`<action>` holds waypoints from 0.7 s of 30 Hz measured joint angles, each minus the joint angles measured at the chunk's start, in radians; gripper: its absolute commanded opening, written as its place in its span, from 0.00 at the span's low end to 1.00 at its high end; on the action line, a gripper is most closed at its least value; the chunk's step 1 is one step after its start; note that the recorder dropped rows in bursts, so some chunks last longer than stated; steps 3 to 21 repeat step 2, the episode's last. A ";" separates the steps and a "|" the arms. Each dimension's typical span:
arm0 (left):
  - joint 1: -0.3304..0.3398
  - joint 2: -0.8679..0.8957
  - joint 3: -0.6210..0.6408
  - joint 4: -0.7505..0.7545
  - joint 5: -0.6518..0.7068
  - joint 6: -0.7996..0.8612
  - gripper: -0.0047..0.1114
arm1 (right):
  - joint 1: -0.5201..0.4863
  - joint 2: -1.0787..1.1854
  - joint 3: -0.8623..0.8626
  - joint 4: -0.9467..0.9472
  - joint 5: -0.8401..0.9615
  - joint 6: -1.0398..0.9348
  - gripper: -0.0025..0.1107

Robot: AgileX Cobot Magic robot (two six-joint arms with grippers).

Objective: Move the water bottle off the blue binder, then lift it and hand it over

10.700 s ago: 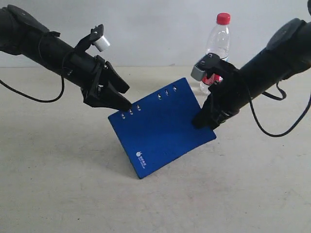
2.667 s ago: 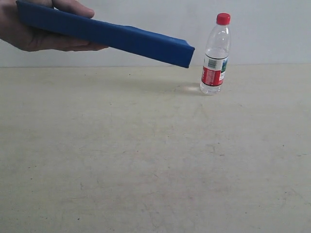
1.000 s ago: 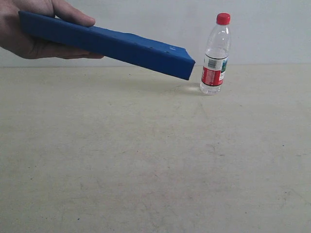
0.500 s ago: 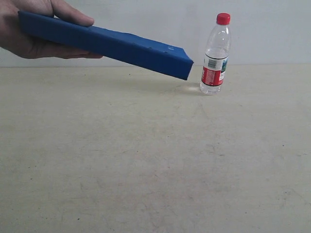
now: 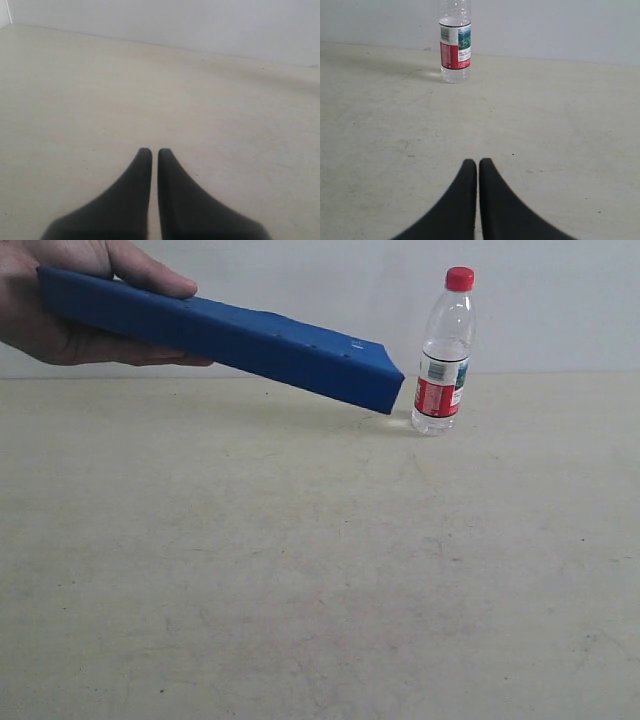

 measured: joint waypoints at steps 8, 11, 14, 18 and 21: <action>0.000 0.000 0.000 0.000 0.000 0.000 0.08 | 0.000 0.000 0.000 0.000 0.000 0.000 0.02; 0.000 0.000 0.000 0.000 0.000 0.000 0.08 | 0.000 0.000 0.000 0.000 0.000 0.000 0.02; 0.000 0.000 0.000 0.000 0.000 0.000 0.08 | 0.000 0.000 0.000 0.000 0.000 0.000 0.02; 0.000 0.000 0.000 0.000 0.000 0.000 0.08 | 0.000 0.000 0.000 0.000 0.000 0.000 0.02; 0.000 0.000 0.000 0.000 0.000 0.000 0.08 | 0.000 0.000 0.000 0.000 0.000 0.000 0.02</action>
